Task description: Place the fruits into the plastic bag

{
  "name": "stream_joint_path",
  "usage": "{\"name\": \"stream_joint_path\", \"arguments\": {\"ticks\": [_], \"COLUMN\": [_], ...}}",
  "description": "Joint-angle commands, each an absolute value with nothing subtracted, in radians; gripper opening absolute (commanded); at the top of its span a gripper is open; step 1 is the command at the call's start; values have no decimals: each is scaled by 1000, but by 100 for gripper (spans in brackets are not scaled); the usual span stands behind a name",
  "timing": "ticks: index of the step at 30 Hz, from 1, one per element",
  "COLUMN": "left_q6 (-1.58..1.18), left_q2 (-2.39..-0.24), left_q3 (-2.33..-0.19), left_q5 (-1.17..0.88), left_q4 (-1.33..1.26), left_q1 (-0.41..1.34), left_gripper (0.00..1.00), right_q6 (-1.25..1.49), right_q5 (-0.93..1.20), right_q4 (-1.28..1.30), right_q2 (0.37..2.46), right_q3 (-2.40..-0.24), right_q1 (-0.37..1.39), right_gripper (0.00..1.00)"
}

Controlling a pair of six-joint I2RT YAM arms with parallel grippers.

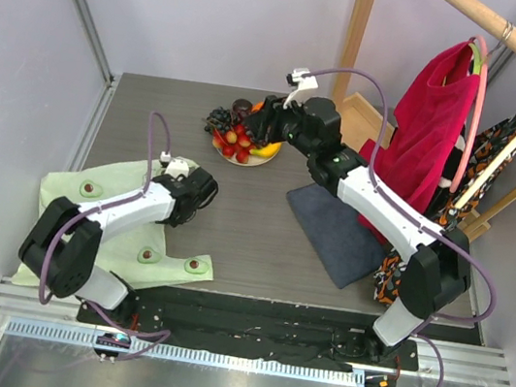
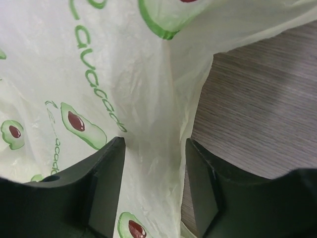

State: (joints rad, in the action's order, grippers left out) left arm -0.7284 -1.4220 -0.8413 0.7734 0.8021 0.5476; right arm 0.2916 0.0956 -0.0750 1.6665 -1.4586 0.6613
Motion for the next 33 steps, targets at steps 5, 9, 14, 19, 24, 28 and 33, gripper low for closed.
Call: {"name": "stream_joint_path", "arguments": {"ticks": [5,9,14,19,24,28,33], "left_q6": [-683,-629,-477,-327,-253,-226,-204], "left_q2": [-1384,-1240,-1080,-999,-1011,-968,-882], "left_q3": [-870,-929,-1015,-1052,-1054,-1017,-928], "left_q5": [716,678,548,384,429,564,522], "left_q4": [778,790,770,778,804,761,668], "left_q1": [548,545,459,325,284,285,285], "left_gripper": [2,0,0,0,0,0,0], "right_q6": [275,270,240,147,130,103,83], "right_q5": [87,77,43,-92,-91,-109,-179], "right_q4": [-118,-104,-46,87,162,231,290], "right_q2": [1592,1604,1658,1799,1946,2094,2255], "right_q3": [-1443,-1448,-1503,-1644,-1819,-1991,-2193], "right_q1": [666,667,670,704,712,730,747], "right_gripper": [58,58,58,58,58,58,56]}}
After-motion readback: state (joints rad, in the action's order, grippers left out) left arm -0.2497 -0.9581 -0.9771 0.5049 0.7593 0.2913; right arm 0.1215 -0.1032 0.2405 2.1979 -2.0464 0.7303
